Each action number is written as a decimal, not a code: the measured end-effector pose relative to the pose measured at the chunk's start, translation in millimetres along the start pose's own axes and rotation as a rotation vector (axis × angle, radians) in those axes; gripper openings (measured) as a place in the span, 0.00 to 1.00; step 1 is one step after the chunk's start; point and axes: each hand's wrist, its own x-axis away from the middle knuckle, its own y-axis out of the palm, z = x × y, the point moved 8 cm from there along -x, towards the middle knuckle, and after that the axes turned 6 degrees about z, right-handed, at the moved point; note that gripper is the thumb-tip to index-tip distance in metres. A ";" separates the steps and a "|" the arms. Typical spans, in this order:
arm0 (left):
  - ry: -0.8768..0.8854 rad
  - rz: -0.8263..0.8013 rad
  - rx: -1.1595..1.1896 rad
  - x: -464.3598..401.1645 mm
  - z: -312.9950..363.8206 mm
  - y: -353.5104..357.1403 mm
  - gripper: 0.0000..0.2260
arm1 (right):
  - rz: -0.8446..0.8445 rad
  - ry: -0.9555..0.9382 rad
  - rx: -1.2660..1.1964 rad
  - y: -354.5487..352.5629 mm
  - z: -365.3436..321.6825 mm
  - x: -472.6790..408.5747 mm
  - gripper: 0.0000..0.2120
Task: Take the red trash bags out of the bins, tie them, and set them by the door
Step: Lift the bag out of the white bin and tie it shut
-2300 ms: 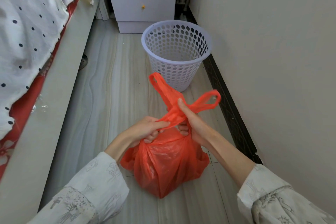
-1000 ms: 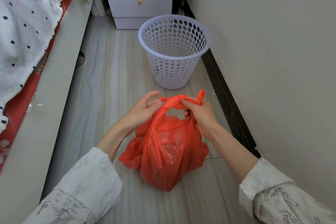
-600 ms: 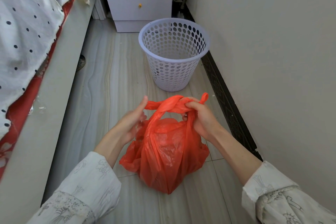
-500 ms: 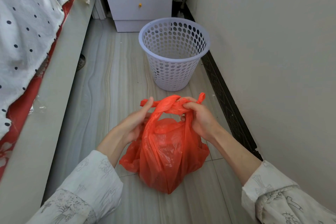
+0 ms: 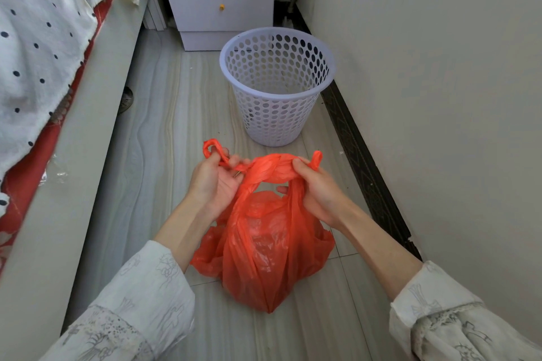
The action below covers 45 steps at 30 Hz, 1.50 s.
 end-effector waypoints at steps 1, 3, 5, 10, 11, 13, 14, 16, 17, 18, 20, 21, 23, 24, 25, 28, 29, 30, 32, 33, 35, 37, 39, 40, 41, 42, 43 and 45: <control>0.016 0.010 0.008 0.4 1.3 -0.1 0.16 | -0.011 0.010 -0.011 1.0 1.9 -0.2 0.13; 0.052 0.030 0.005 0.3 5.5 -1.1 0.16 | -0.072 0.048 -0.020 4.5 5.1 0.5 0.15; 0.090 0.066 0.027 0.5 12.9 -6.5 0.16 | -0.172 0.112 -0.002 6.2 5.9 4.8 0.18; 0.119 0.138 0.055 -3.7 29.7 -36.2 0.15 | -0.063 0.209 -0.129 -21.0 3.3 6.5 0.21; 0.124 0.144 0.015 -4.1 30.0 -40.4 0.15 | -0.004 0.208 -0.249 -27.6 3.5 3.8 0.24; 0.165 0.164 -0.115 -4.4 30.7 -48.0 0.16 | 0.113 0.197 -0.481 -39.8 3.8 -2.3 0.28; 0.206 0.180 -0.199 -4.2 33.4 -52.2 0.16 | 0.195 0.200 -0.533 -47.6 5.0 -4.8 0.28; 0.301 0.219 -0.359 -3.4 41.7 -62.2 0.17 | 0.392 0.192 -0.458 -68.4 10.0 -5.6 0.26; 0.339 0.241 -0.422 -3.4 45.6 -68.7 0.17 | 0.485 0.163 -0.353 -80.3 11.6 -4.7 0.26; 0.367 0.264 -0.474 -3.9 48.6 -75.9 0.17 | 0.569 0.117 -0.224 -92.0 11.6 -2.7 0.26; 0.403 0.310 -0.563 -5.6 51.6 -90.5 0.17 | 0.687 0.023 0.038 -109.5 8.3 -0.4 0.25; 0.416 0.329 -0.604 -6.6 51.9 -96.6 0.17 | 0.728 -0.007 0.142 -115.8 6.8 0.4 0.25; 0.440 0.348 -0.689 -9.8 52.0 -103.7 0.16 | 0.801 -0.046 0.282 -128.0 3.3 1.3 0.26; 0.452 0.352 -0.738 -11.0 52.3 -105.6 0.15 | 0.830 -0.060 0.335 -134.0 1.6 2.7 0.26; 0.466 0.354 -0.786 -12.0 53.1 -106.4 0.15 | 0.856 -0.071 0.381 -140.3 0.6 4.1 0.27; 0.503 0.388 -0.920 -11.4 56.5 -111.3 0.14 | 0.900 -0.076 0.460 -157.6 3.0 10.8 0.27; 0.525 0.416 -0.985 -8.7 57.7 -112.6 0.13 | 0.907 -0.070 0.472 -162.3 5.1 13.1 0.27; 0.555 0.455 -1.069 -5.6 58.7 -113.2 0.11 | 0.912 -0.066 0.495 -166.1 6.5 14.5 0.27; 0.651 0.532 -1.259 0.8 60.8 -107.4 0.10 | 0.913 -0.080 0.534 -170.1 5.6 15.4 0.27; 0.713 0.543 -1.296 3.5 62.0 -100.0 0.09 | 0.906 -0.097 0.533 -170.4 3.3 13.8 0.27; 0.740 0.480 -1.209 1.7 62.9 -90.5 0.09 | 0.863 -0.134 0.475 -167.8 -0.7 8.7 0.26; 0.634 0.355 -0.865 -3.4 63.3 -90.6 0.11 | 0.799 -0.182 0.335 -162.4 -5.4 6.3 0.25; 0.503 0.287 -0.599 -6.1 61.0 -97.4 0.10 | 0.775 -0.227 0.200 -157.5 -8.6 10.9 0.24; 0.434 0.268 -0.523 -5.7 56.2 -100.2 0.09 | 0.778 -0.233 0.144 -155.7 -7.4 13.6 0.22; 0.369 0.248 -0.457 -5.8 49.2 -101.5 0.08 | 0.781 -0.232 0.088 -154.7 -3.3 15.4 0.20; 0.308 0.236 -0.389 -5.4 42.0 -102.7 0.08 | 0.768 -0.209 0.034 -152.6 4.2 16.4 0.19; 0.255 0.239 -0.300 -5.1 35.4 -103.0 0.08 | 0.742 -0.162 -0.013 -147.9 13.7 18.2 0.21; 0.167 0.292 -0.054 -3.5 28.1 -105.1 0.11 | 0.713 -0.067 -0.115 -140.9 34.5 23.1 0.31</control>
